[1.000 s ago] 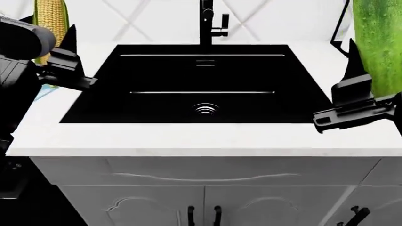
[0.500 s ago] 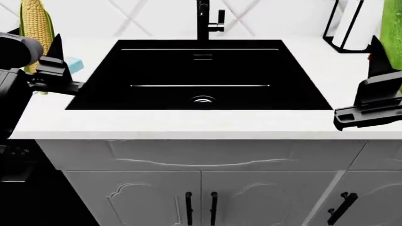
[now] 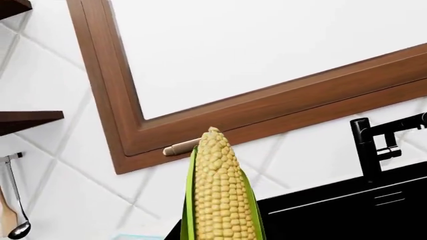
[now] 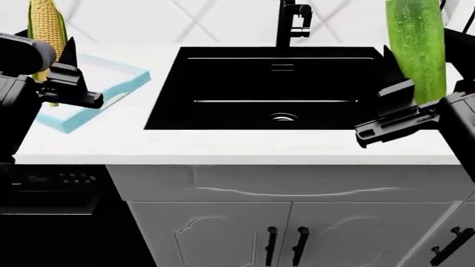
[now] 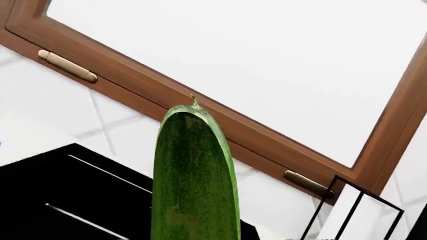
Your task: Pick up the fruits and vegetables and place them in the sink. Turn on the sink faucet to wash them. Then turn the sink off and put them in the tray.
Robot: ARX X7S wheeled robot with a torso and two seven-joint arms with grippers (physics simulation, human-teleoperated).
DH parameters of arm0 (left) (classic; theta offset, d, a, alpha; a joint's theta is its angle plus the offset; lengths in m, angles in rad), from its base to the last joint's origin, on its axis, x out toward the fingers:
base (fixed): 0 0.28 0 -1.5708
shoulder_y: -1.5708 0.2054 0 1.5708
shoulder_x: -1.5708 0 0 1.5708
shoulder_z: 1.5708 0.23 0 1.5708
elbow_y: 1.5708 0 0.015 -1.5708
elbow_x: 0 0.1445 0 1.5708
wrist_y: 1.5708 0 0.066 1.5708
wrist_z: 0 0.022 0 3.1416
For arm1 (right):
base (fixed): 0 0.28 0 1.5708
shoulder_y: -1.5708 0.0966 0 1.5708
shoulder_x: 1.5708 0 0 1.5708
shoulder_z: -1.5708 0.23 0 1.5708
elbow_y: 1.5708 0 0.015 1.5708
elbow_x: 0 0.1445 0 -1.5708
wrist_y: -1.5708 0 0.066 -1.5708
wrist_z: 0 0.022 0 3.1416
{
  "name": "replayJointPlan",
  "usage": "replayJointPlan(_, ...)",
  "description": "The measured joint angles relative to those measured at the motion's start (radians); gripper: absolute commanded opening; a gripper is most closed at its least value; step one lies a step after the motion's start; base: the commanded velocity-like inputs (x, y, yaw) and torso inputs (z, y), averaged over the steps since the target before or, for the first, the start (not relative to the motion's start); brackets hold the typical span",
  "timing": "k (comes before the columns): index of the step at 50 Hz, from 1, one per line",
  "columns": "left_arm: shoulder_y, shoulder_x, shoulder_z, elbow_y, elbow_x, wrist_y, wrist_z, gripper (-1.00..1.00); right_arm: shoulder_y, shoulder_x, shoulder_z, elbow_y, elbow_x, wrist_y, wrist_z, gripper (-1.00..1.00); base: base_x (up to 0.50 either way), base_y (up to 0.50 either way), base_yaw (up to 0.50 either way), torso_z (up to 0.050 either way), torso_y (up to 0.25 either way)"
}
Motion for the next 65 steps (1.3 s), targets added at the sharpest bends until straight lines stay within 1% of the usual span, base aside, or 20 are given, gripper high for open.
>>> replayJointPlan(6,-0.036,0.018,0.044,-0.029,0.032,0.017,0.031,-1.00,-0.001,-0.043,-0.017,0.027,-0.049,0.014,-0.056,-1.00,0.00,0.50,0.00,0.000,0.000)
replayJointPlan(22,-0.117,0.060,0.148,-0.093,0.090,0.024,0.088,-1.00,-0.033,-0.108,-0.058,0.124,-0.198,0.000,-0.254,-1.00,0.00,0.50,0.00,0.000,0.001)
replayJointPlan(35,-0.167,0.098,0.215,-0.127,0.116,0.022,0.119,-1.00,-0.023,-0.132,-0.075,0.177,-0.258,0.007,-0.359,-1.00,0.00,0.50,0.00,0.000,0.000)
replayJointPlan(43,-0.203,0.112,0.260,-0.151,0.130,0.015,0.153,-1.00,-0.014,-0.170,-0.097,0.230,-0.303,0.007,-0.441,-1.00,0.00,0.50,0.00,0.000,0.000)
replayJointPlan(57,-0.324,0.115,0.403,-0.231,0.190,-0.011,0.290,-1.00,0.060,-0.261,-0.129,0.390,-0.307,0.054,-0.620,-1.00,0.00,0.50,0.00,0.001,0.001)
replayJointPlan(65,-0.444,0.127,0.481,-0.346,0.202,-0.072,0.410,-1.00,0.101,-0.326,-0.152,0.514,-0.307,0.080,-0.737,-1.00,0.00,0.50,0.00,0.000,0.000)
